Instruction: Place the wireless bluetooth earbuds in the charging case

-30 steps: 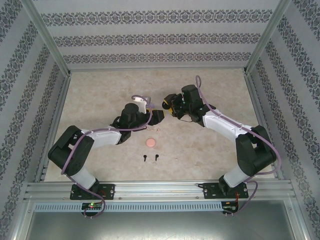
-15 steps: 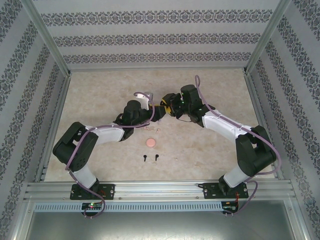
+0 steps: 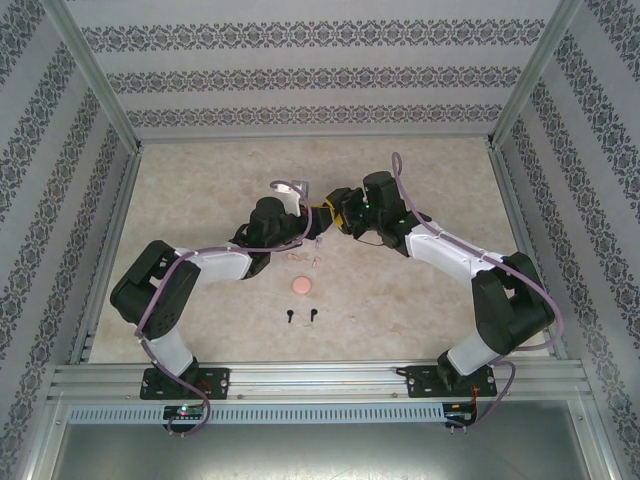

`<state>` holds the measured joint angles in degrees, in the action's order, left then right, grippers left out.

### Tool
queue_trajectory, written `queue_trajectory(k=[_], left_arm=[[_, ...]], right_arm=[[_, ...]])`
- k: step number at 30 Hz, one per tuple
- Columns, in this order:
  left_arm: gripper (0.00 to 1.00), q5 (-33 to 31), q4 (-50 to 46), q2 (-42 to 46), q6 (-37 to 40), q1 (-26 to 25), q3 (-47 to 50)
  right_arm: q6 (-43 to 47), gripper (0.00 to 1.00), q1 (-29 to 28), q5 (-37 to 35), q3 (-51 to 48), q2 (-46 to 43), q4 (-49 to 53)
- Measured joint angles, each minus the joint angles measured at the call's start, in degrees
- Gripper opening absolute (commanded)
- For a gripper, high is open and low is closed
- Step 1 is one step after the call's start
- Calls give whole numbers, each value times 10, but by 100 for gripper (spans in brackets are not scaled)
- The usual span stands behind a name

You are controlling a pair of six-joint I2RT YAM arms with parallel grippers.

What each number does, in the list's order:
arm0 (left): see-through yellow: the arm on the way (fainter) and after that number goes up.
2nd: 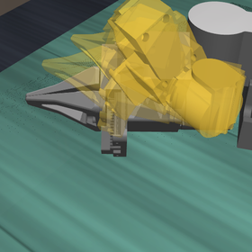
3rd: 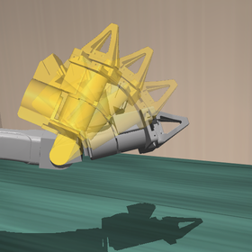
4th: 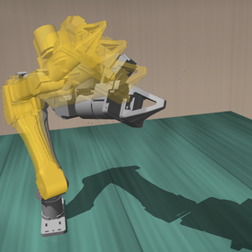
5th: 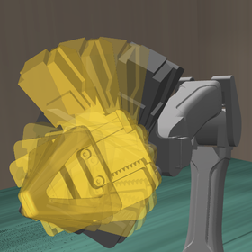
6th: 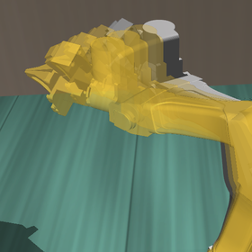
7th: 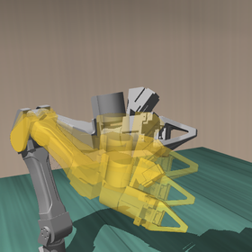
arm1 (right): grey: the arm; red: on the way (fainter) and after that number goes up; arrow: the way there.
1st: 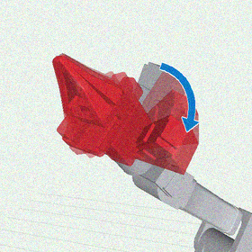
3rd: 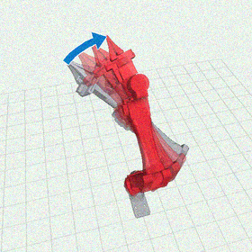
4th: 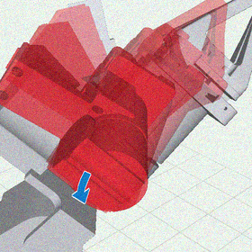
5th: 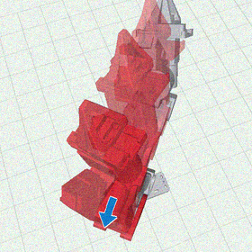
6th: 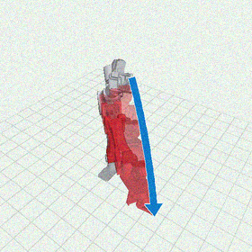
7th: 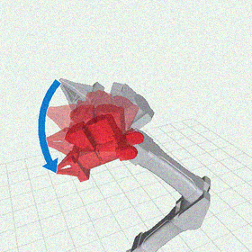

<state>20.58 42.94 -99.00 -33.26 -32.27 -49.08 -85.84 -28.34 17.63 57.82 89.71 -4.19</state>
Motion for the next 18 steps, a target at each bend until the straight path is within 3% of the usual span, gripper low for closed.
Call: queue_trajectory(k=[7,18], left_arm=[[34,5,5,-7,-1,0,-5],[11,8,26,-14,-4,0,-4]], right_arm=[[-7,37,1,-2,-2,0,-4],[-13,38,1,-8,-2,0,-10]])
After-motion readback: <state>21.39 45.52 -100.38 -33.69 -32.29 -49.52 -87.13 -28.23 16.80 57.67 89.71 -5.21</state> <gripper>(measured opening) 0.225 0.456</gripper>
